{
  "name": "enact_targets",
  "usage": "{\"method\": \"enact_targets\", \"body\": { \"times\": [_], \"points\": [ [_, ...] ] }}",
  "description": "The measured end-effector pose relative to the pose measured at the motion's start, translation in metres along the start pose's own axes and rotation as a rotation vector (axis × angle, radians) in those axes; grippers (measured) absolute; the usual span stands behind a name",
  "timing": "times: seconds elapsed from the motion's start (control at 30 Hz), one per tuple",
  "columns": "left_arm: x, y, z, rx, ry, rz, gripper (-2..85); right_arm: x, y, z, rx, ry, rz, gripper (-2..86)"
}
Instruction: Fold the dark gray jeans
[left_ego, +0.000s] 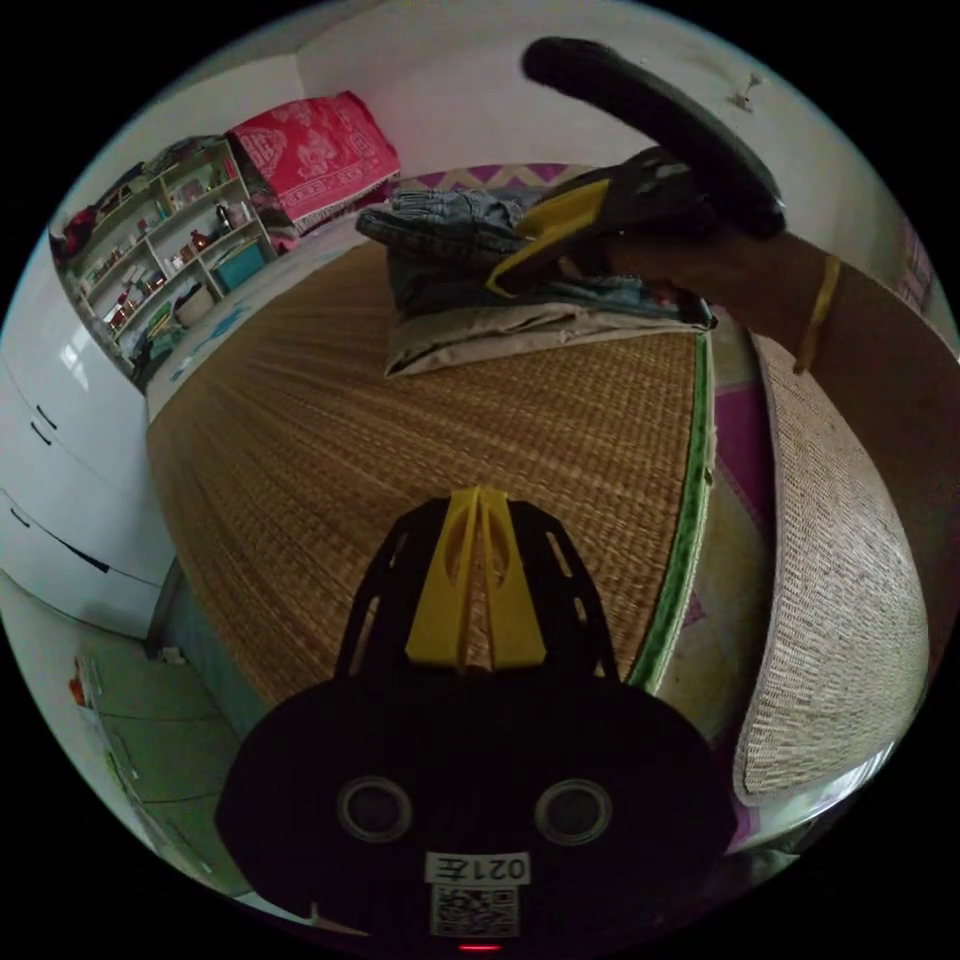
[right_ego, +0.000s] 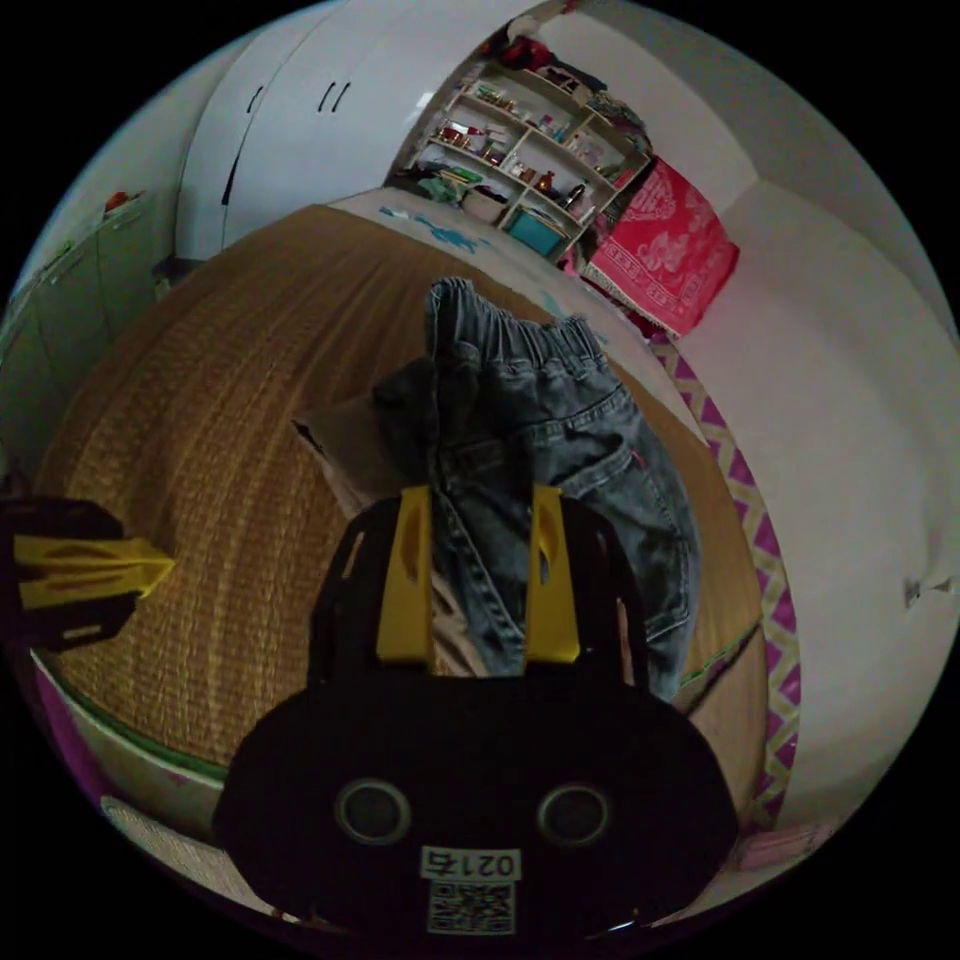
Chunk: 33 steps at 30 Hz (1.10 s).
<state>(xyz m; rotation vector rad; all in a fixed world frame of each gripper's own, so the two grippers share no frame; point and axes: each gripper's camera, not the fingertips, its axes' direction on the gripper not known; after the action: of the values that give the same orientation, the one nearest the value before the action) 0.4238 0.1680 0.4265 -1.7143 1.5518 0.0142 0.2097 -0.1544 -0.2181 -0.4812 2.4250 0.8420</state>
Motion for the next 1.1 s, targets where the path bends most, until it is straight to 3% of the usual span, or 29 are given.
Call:
{"method": "enact_targets", "body": {
  "times": [0.27,0.57,0.87,1.1],
  "points": [
    [0.011,0.003,0.000,0.000,-0.095,0.030,-1.0,-0.007,-0.031,-0.003,-0.022,0.112,0.004,2.7],
    [0.005,0.007,0.001,-0.004,-0.103,0.019,-1.0,0.113,-0.039,-0.124,-0.016,0.102,0.233,-0.4],
    [-0.015,0.015,0.000,-0.002,0.007,-0.014,-1.0,0.165,0.081,-0.317,-0.111,0.383,0.269,-0.7],
    [0.042,0.038,-0.060,0.127,0.204,0.173,-0.9,0.052,0.210,-0.377,-0.413,0.480,0.213,-0.2]
  ]
}}
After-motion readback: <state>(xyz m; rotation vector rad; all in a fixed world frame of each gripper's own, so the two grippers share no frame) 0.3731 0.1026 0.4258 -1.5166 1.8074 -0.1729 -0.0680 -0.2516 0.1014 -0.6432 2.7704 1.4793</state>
